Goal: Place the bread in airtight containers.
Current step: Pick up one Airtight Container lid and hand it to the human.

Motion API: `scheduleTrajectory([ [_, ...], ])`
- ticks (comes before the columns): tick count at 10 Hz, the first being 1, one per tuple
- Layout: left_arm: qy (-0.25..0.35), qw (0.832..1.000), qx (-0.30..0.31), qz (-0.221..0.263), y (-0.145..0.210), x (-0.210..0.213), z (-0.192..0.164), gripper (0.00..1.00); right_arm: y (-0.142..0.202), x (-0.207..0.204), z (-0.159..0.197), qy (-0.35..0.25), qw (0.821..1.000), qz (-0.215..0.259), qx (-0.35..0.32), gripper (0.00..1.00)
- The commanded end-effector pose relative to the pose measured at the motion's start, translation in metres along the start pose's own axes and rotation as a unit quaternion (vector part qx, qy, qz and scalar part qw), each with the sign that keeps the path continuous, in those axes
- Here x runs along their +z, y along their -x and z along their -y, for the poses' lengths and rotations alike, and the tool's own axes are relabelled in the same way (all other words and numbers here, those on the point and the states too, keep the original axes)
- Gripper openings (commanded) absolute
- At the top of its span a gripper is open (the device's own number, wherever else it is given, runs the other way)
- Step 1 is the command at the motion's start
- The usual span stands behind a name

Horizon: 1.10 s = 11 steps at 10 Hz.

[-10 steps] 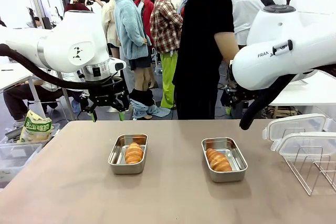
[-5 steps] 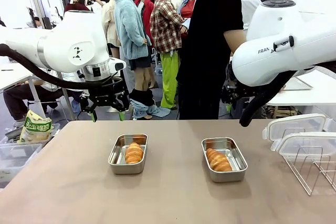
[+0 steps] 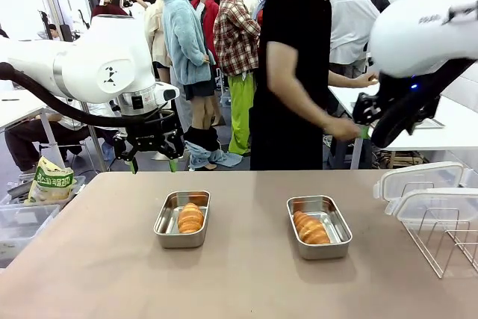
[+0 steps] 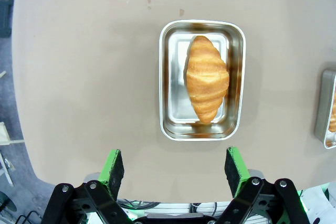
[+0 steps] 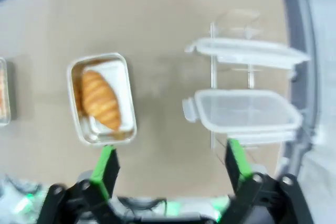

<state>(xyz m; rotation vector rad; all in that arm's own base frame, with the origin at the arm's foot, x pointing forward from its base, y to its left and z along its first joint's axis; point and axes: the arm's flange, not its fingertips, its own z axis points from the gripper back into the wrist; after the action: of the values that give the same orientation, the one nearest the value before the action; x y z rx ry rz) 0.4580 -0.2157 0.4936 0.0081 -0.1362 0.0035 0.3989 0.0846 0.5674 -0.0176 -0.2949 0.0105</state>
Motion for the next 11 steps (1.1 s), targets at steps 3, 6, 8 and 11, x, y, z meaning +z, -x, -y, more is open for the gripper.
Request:
scheduleTrajectory([
  [3, -0.001, 1.000, 0.001, 0.002, 0.000, 0.001, -0.001, 1.00, -0.004, -0.002, 0.062, -0.083, 0.957, -0.104, 0.257, 1.00],
  [6, -0.001, 1.000, 0.001, 0.002, 0.000, 0.001, -0.001, 1.00, 0.002, -0.003, 0.086, -0.100, 0.880, -0.070, 0.458, 1.00],
  [8, -0.001, 1.000, 0.001, 0.002, 0.000, 0.001, -0.001, 1.00, 0.000, -0.024, 0.096, -0.129, 0.835, -0.097, 0.525, 1.00],
  [11, -0.001, 1.000, 0.001, 0.002, 0.000, 0.001, -0.001, 1.00, 0.002, -0.036, 0.097, -0.148, 0.803, -0.109, 0.567, 1.00],
])
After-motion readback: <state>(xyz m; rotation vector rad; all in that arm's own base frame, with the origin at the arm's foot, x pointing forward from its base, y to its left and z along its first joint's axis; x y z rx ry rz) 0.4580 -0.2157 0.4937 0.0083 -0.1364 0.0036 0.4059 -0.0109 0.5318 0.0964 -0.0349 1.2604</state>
